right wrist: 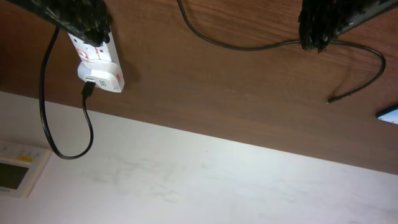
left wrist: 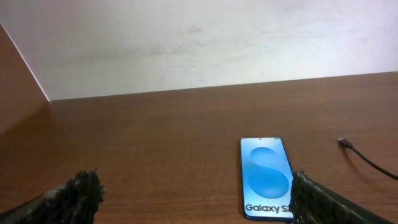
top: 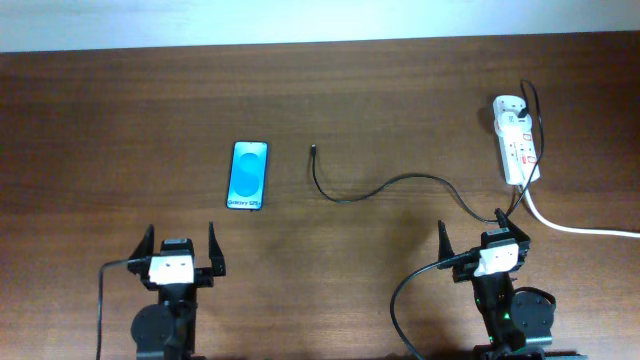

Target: Plug charger to phone and switch on socket

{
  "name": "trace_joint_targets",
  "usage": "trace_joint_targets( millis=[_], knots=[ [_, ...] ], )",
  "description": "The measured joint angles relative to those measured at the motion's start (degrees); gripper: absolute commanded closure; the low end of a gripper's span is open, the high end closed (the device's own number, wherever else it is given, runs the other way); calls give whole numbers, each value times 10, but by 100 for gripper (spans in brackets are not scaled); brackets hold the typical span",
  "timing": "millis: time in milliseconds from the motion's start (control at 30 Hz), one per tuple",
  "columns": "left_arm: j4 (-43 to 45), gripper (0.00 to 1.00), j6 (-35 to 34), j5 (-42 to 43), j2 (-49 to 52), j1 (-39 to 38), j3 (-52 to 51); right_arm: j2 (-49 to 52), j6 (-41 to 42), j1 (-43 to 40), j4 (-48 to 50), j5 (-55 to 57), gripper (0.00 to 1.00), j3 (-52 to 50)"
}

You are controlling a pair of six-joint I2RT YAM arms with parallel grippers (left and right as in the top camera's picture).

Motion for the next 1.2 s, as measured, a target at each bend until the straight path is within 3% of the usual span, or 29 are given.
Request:
trace_joint_targets(
  millis=[567, 833, 1000, 1200],
  knots=[
    [-63, 1, -6, 125, 395, 0, 310, 0, 0, 0, 2, 3, 2, 0],
    [-214, 1, -6, 178, 576, 0, 471, 0, 0, 0, 28, -3, 2, -1],
    [-261, 1, -6, 182, 621, 0, 526, 0, 41, 0, 69, -19, 2, -1],
    [-310, 1, -6, 182, 622, 0, 529, 3, 89, 0, 44, -49, 2, 27]
  ],
)
